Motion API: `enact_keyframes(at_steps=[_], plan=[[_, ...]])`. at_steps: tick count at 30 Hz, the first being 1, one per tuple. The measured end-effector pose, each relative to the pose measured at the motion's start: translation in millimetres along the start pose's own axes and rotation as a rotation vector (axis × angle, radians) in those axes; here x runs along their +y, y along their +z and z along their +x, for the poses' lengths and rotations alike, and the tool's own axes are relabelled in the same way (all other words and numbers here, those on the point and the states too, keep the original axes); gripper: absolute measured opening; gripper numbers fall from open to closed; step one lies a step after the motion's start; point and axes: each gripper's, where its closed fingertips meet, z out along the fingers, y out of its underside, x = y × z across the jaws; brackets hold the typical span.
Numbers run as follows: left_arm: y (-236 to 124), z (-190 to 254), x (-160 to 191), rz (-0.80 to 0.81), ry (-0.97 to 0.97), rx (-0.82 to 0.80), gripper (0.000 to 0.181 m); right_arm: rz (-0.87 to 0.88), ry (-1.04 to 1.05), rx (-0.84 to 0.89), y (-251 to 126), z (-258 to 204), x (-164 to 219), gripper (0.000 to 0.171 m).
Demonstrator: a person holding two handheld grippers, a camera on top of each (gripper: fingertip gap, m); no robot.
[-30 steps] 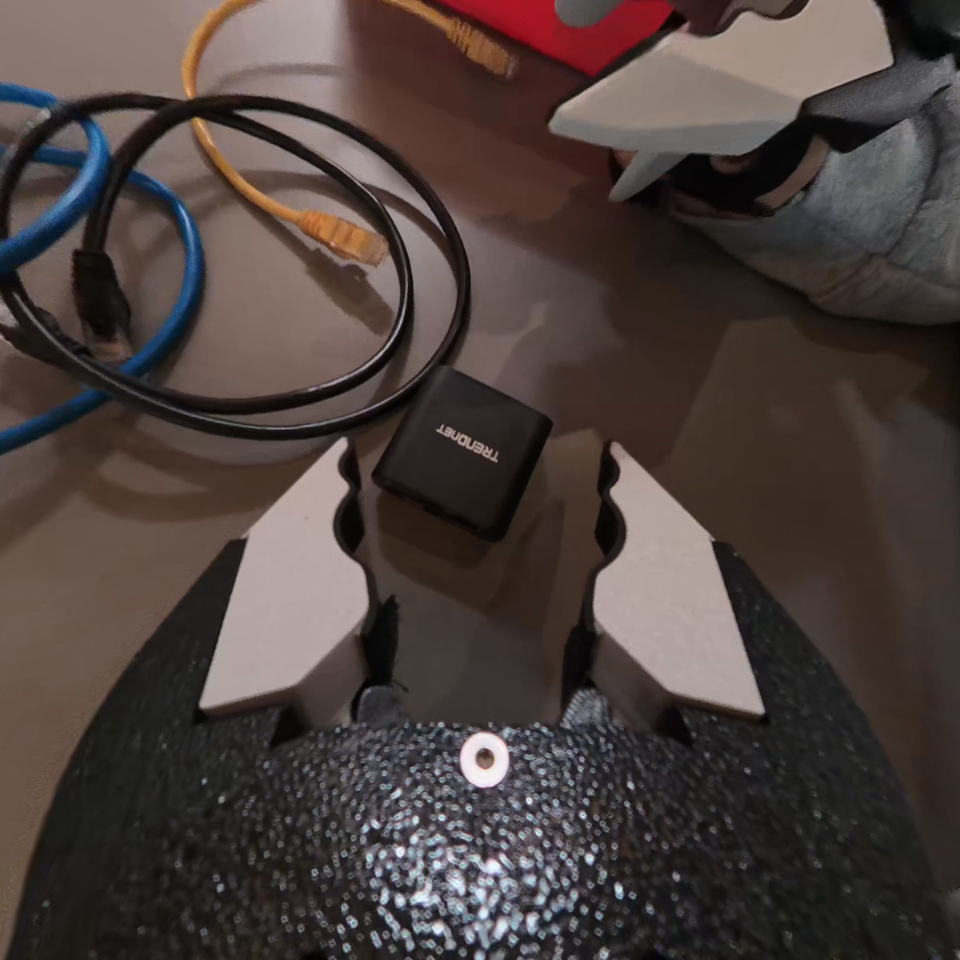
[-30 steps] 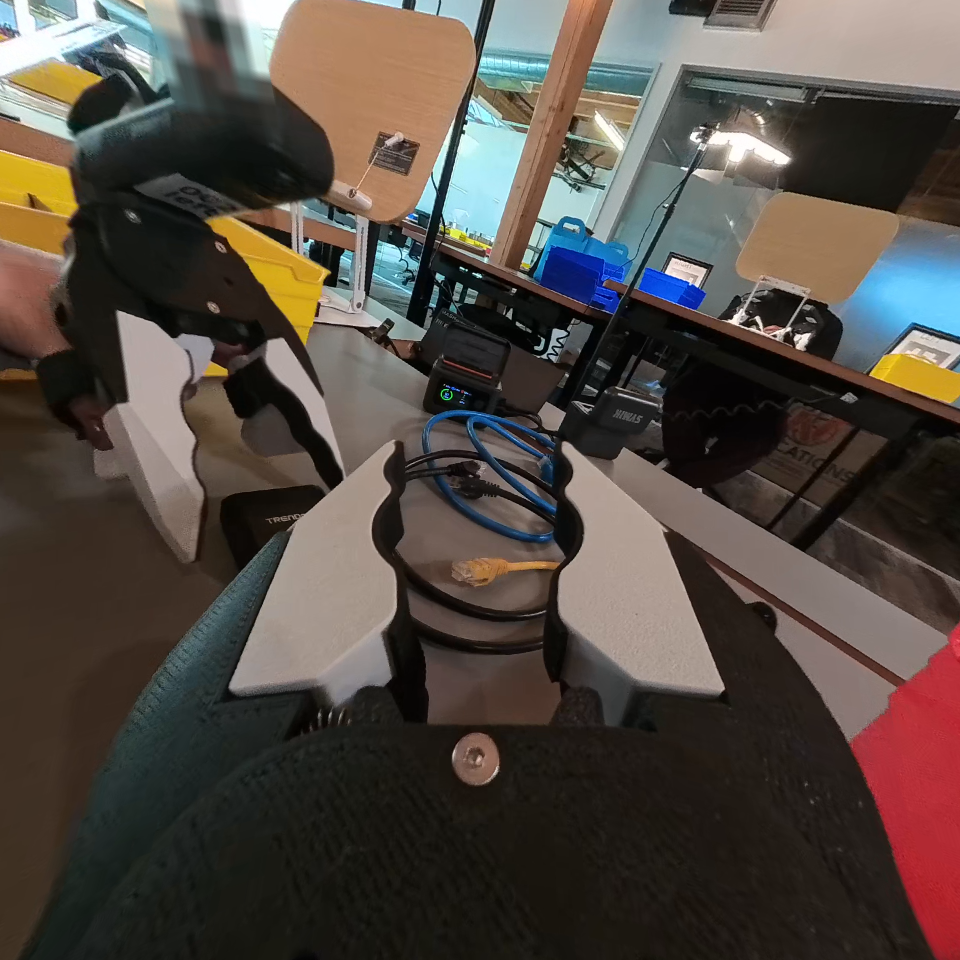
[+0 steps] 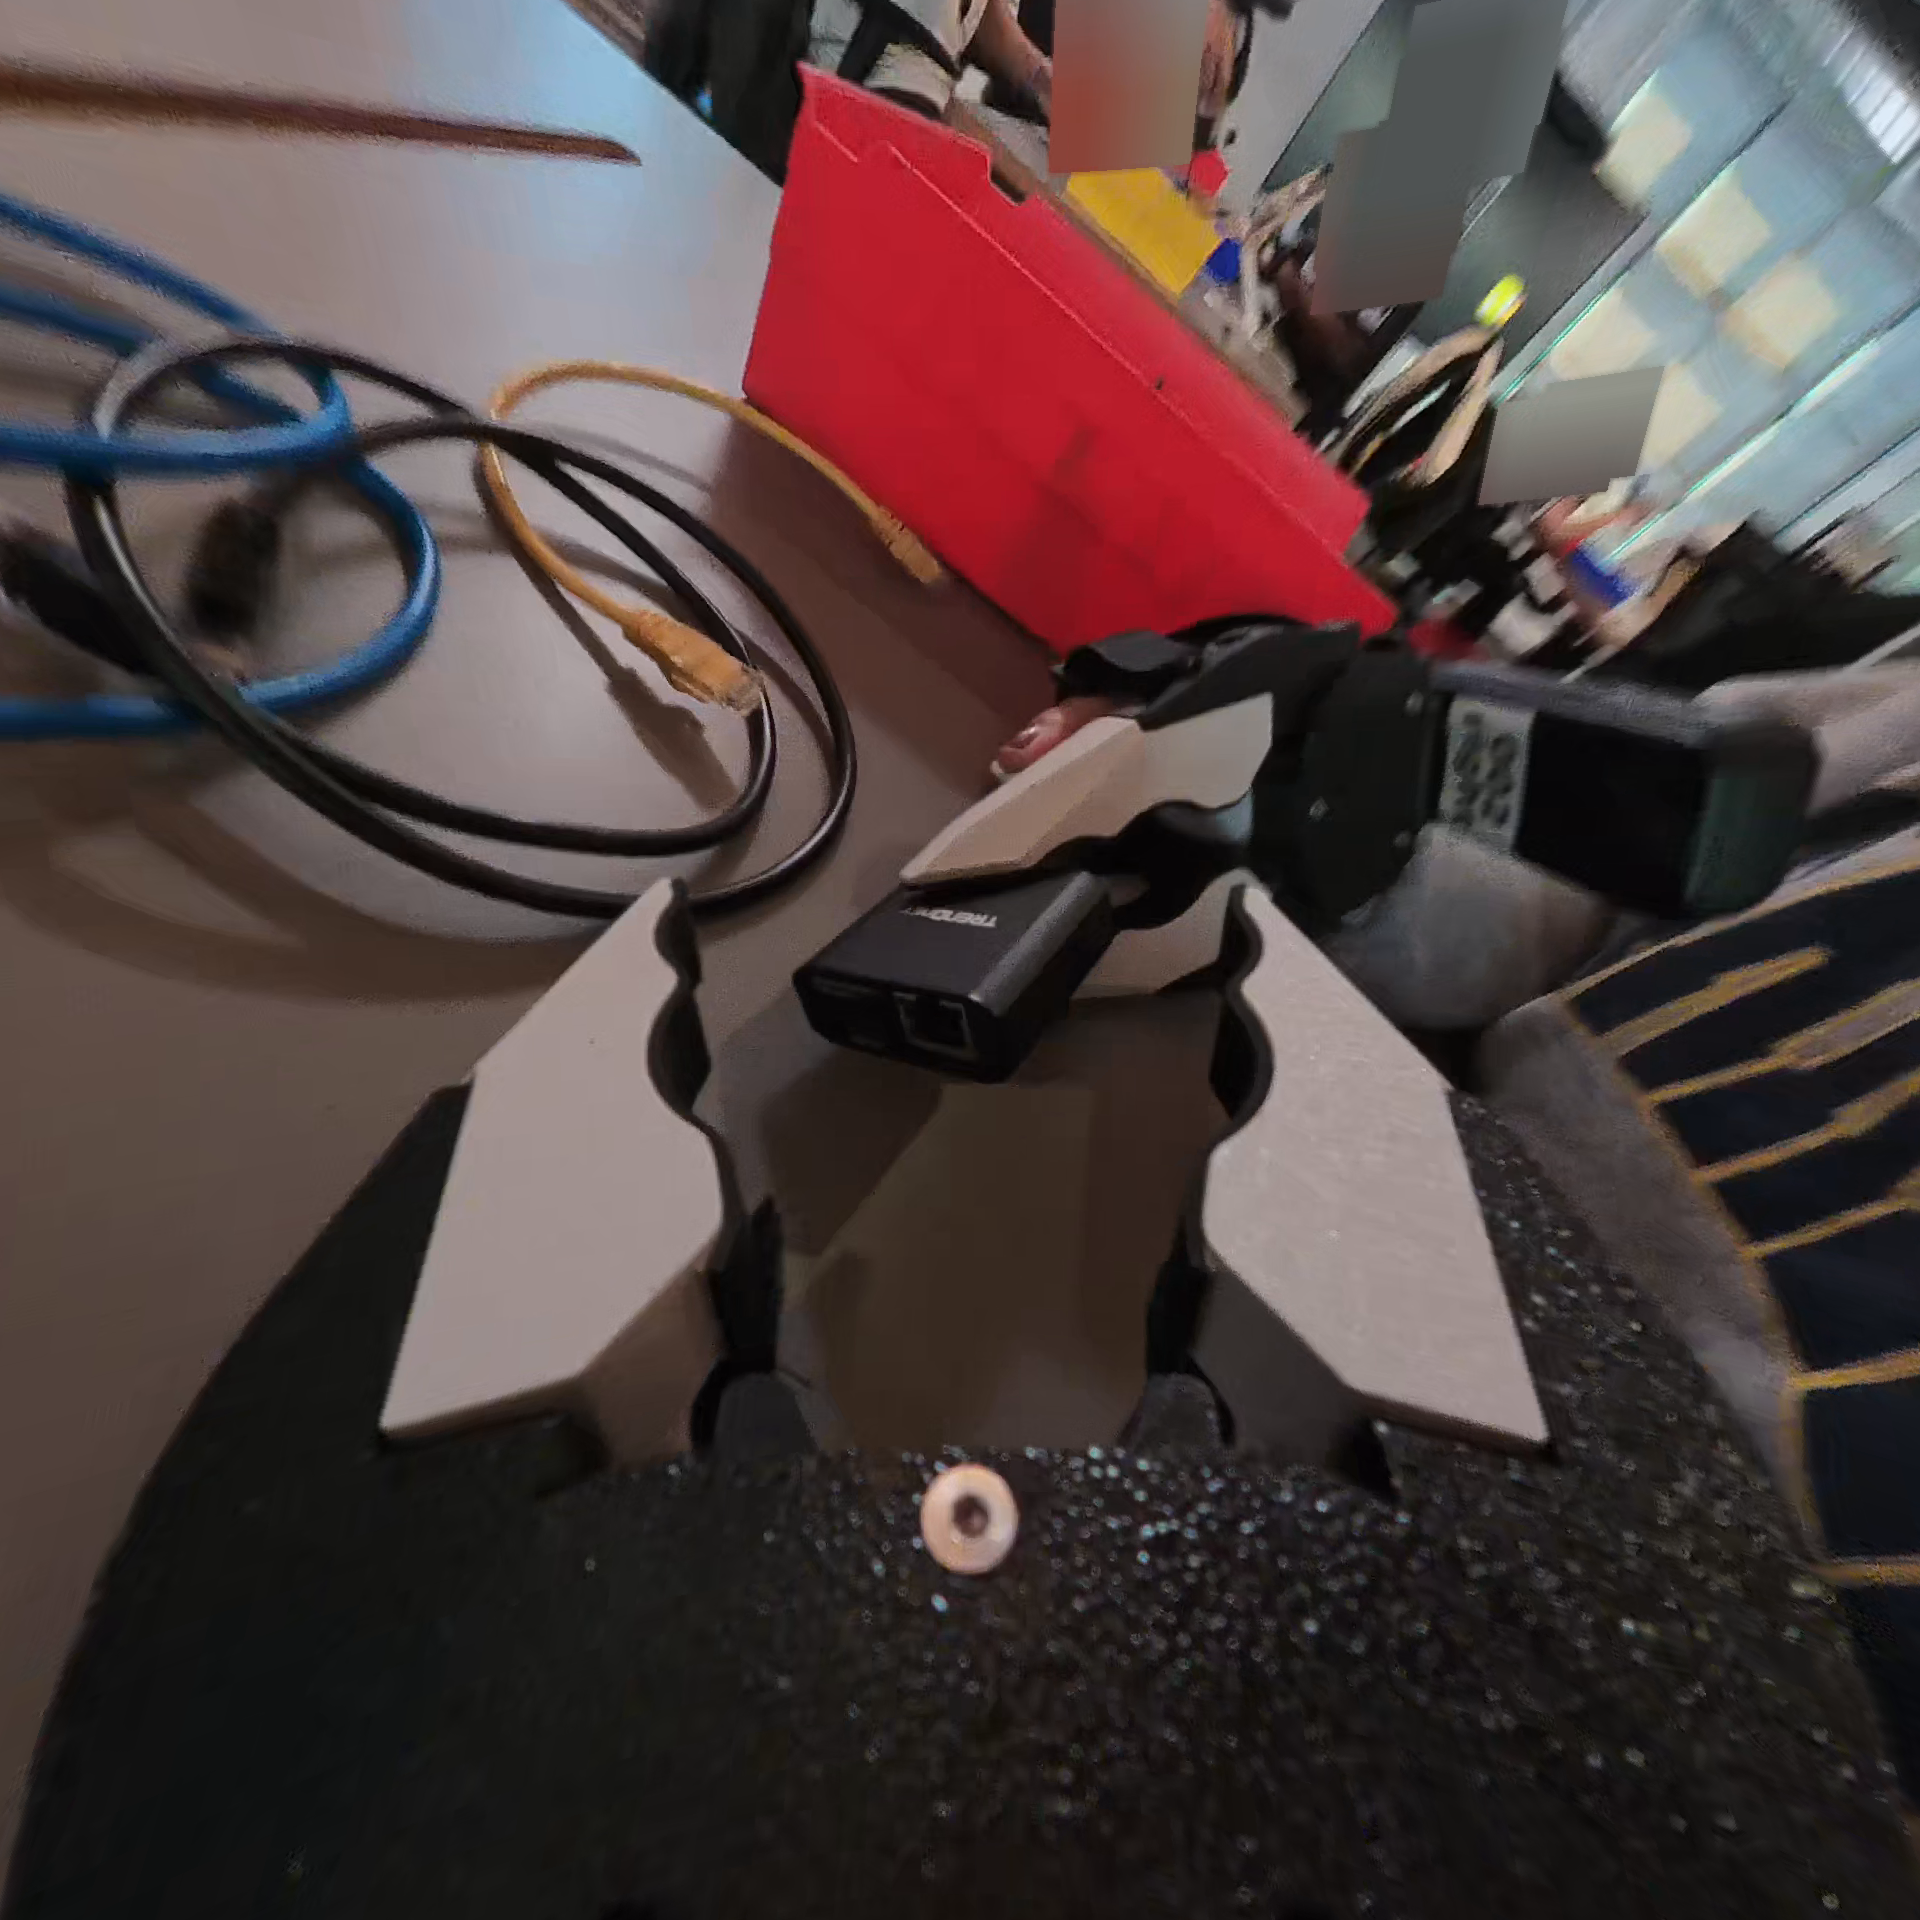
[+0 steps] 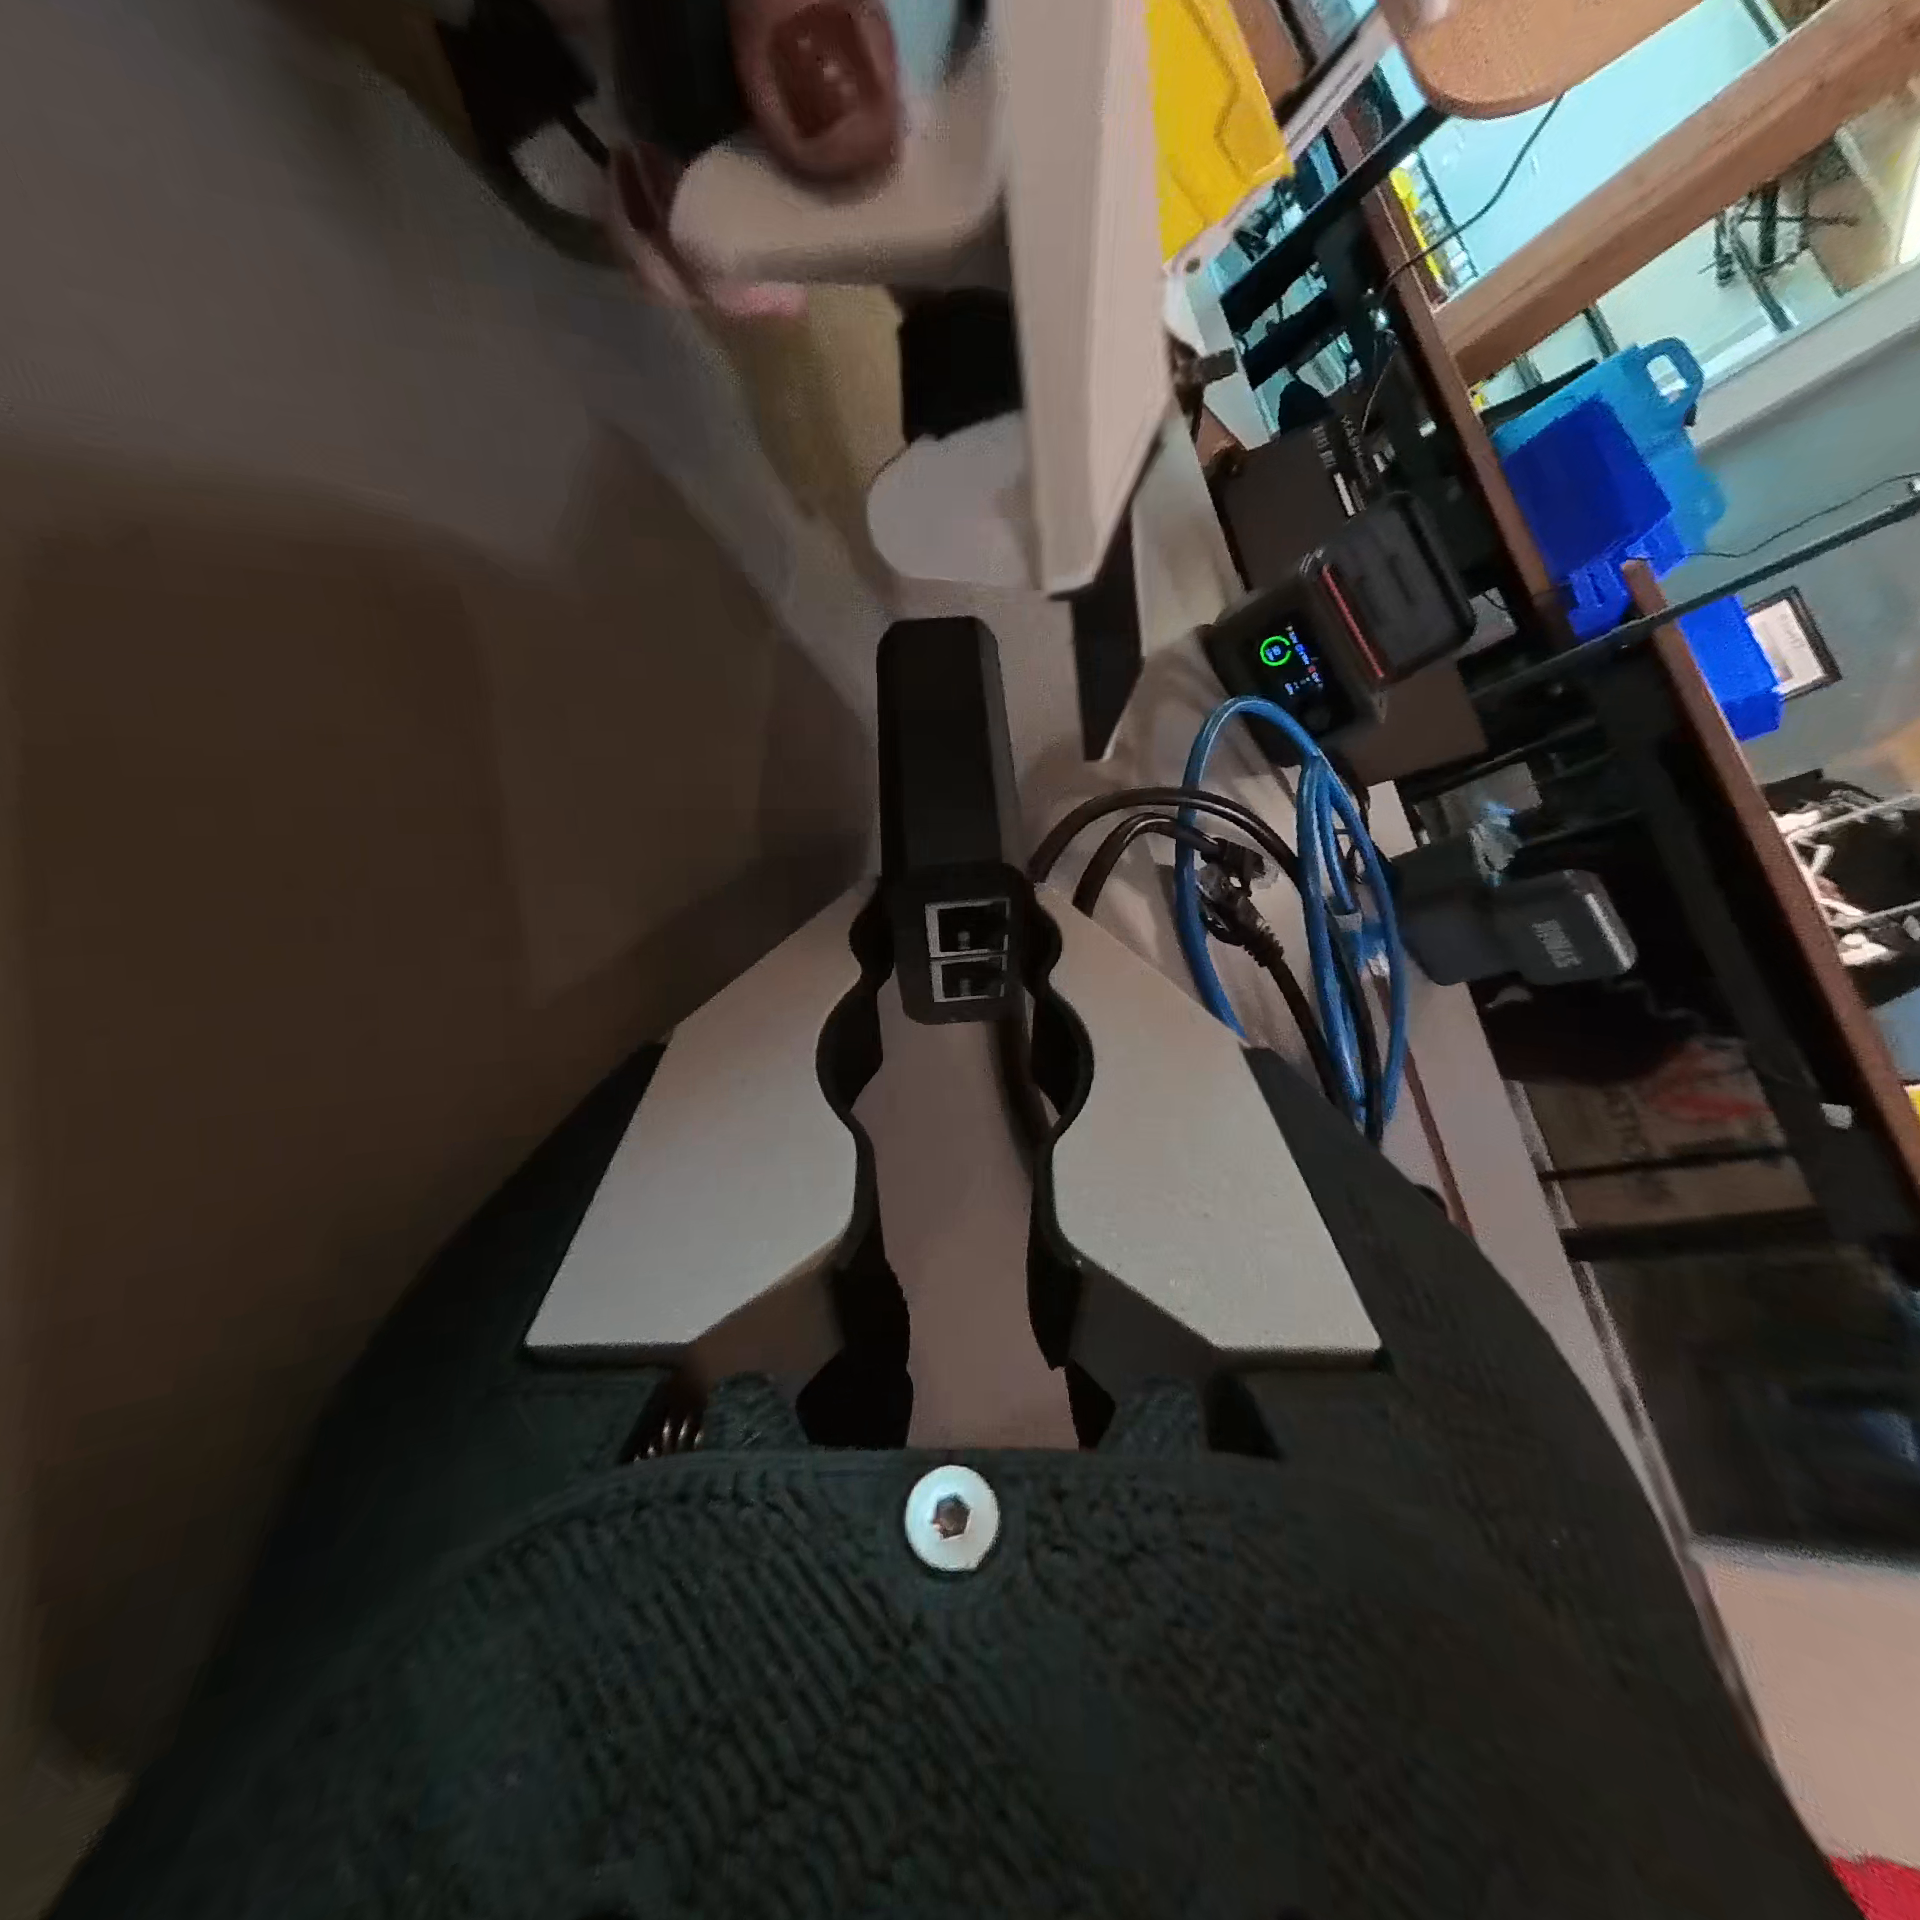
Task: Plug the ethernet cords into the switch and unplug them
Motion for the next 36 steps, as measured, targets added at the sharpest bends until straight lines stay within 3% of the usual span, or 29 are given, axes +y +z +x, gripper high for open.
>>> enact_keyframes(at_steps=[6, 9, 13, 15, 22, 24, 30, 32, 36], plan=[[4, 13, 22, -0.28, 0.552, -0.182, 0.072, 0.015, 0.009, -0.054, 0, -8, -2, 0.022], [8, 16, 36, -0.414, 0.537, -0.157, 0.056, 0.02, 0.025, -0.054, 0, -7, -2, 0.022], [6, 10, 37, -0.45, 0.588, -0.194, 0.031, 0.031, 0.015, -0.078, -2, -11, -4, 0.022], [4, 13, 37, -0.448, 0.598, -0.177, 0.028, 0.053, 0.019, -0.104, -4, -13, -5, 0.022], [-7, 22, 38, -0.388, 0.551, -0.093, 0.023, 0.097, 0.121, -0.236, -17, -16, -4, 0.031], [-8, 25, 39, -0.361, 0.535, -0.067, 0.023, 0.114, 0.135, -0.278, -20, -21, -7, 0.021], [-7, 25, 37, -0.312, 0.443, -0.059, 0.024, 0.102, 0.228, -0.346, -21, -24, -9, 0.019], [-3, 20, 38, -0.336, 0.433, -0.103, 0.051, 0.125, 0.24, -0.333, -23, -21, -12, 0.019], [7, 15, 43, -0.396, 0.594, -0.17, 0.027, 0.146, 0.271, -0.319, -24, -17, -15, 0.019]])
